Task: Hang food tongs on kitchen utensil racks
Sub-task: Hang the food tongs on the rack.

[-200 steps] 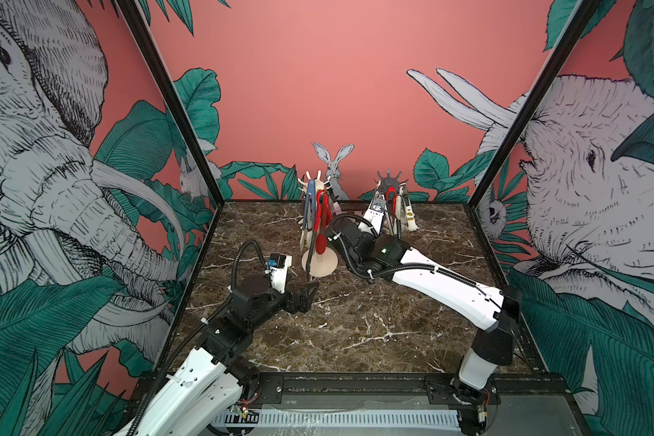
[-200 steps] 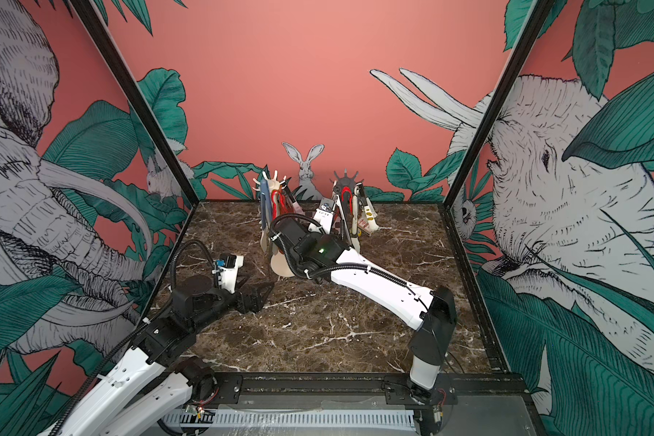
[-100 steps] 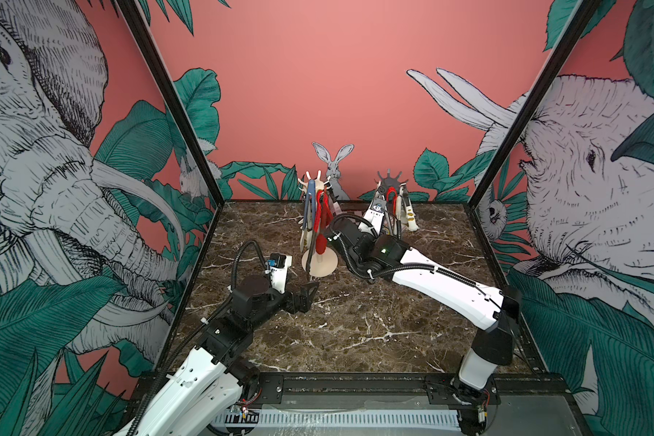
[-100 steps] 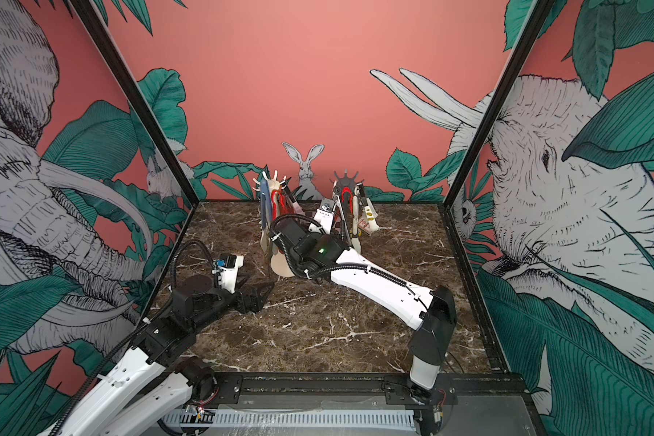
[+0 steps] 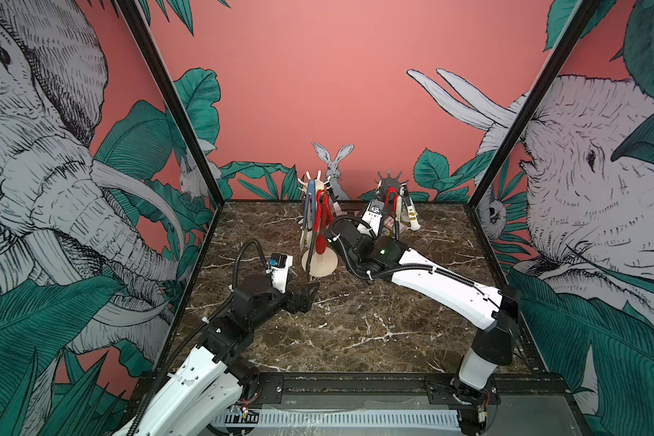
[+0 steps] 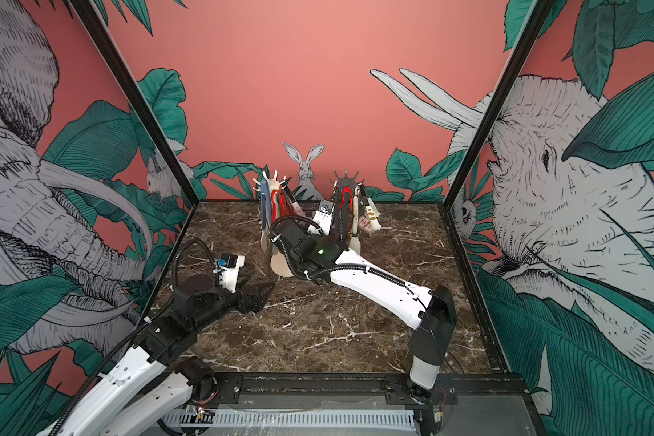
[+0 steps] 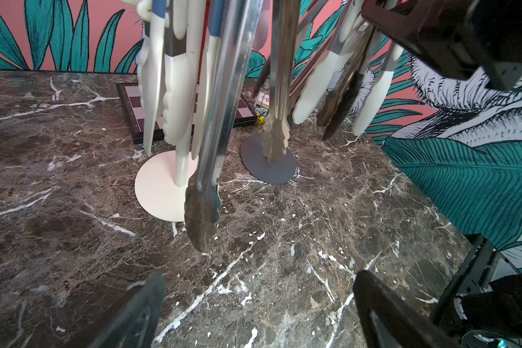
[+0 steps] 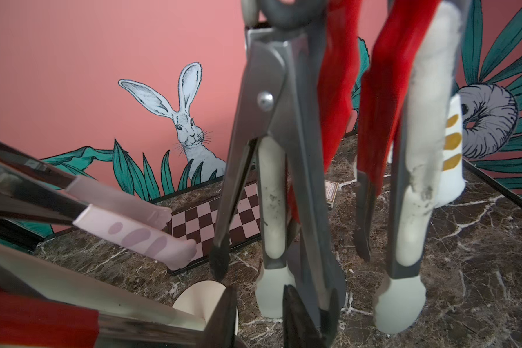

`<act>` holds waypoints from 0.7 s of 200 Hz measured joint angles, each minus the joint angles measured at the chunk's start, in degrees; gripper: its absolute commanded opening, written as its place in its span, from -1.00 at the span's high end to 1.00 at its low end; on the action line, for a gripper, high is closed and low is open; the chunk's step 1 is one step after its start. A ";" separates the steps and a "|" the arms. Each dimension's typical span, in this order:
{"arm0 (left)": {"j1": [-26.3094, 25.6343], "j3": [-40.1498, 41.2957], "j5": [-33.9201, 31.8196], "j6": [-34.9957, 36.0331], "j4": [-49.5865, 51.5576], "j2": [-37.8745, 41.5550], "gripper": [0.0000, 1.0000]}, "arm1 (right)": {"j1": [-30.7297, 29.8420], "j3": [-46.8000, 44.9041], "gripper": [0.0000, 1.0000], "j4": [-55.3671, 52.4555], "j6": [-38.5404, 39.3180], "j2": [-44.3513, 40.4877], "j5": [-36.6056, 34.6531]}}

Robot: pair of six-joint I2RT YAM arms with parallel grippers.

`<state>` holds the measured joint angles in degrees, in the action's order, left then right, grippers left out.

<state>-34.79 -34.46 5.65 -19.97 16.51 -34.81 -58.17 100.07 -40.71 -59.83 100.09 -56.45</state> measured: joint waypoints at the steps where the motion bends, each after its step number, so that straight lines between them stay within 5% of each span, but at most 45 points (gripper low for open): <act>1: 0.00 0.00 -0.02 0.02 -0.04 0.00 -0.99 | 0.00 -0.09 0.36 0.13 0.00 0.00 0.04; 41: 0.00 0.00 -0.26 0.02 -0.13 0.15 -0.99 | 0.00 -3.52 0.20 2.93 0.83 -1.20 1.16; 75: 0.00 0.00 -0.87 0.02 -0.11 0.42 -0.99 | 0.00 -7.37 -0.14 7.78 3.91 -3.91 2.58; 140: 0.00 -1.55 -4.96 1.38 0.31 0.39 -0.99 | 0.00 -21.81 -0.73 31.58 26.34 -12.98 11.85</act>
<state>-34.79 -36.01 0.69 -18.59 16.82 -34.41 -58.17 78.26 -9.13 -33.50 87.11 -44.60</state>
